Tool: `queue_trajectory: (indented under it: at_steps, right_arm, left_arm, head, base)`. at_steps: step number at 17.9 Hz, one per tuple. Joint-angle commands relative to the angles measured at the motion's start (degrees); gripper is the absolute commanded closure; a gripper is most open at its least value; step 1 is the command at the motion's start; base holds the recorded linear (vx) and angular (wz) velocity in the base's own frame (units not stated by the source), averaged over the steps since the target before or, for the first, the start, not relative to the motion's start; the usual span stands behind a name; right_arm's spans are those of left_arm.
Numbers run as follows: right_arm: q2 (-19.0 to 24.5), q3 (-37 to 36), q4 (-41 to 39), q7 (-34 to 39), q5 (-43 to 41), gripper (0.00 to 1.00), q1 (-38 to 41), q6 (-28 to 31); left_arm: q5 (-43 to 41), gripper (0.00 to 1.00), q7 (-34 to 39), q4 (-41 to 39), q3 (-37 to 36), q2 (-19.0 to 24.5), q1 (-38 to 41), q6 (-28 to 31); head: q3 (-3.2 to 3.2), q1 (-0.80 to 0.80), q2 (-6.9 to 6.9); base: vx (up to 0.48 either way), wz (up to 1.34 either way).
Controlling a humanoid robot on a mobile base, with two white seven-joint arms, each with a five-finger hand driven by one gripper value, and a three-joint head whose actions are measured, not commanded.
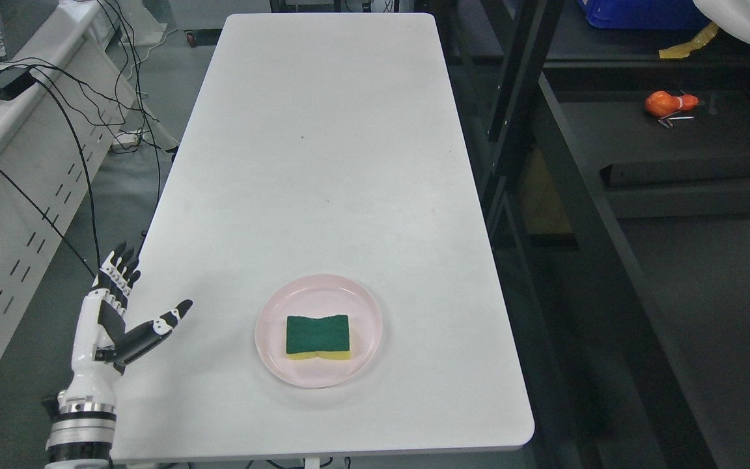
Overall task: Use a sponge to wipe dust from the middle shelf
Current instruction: 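Reach the left hand over the pink plate toward the sponge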
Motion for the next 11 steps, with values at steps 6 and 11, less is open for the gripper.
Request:
queue_trajectory:
  at_steps: [6, 11]
  right_arm:
    - [-1.0, 0.07, -1.0, -0.03, 0.0, 0.0, 0.0, 0.04]
    - [-1.0, -0.02, -1.0, -0.03, 0.0, 0.0, 0.0, 0.04]
  left_arm:
    - [0.05, 0.01, -0.13, 0.52, 2.33, 1.54, -0.65, -0.32]
    - [-1.7, 0.02, -11.7, 2.46, 0.14, 10.04, -5.4, -0.41]
  head:
    - [0.0, 0.0, 0.0]
    - [0.0, 0.0, 0.0]
  base:
    - [0.0, 0.0]
    - [0.0, 0.0]
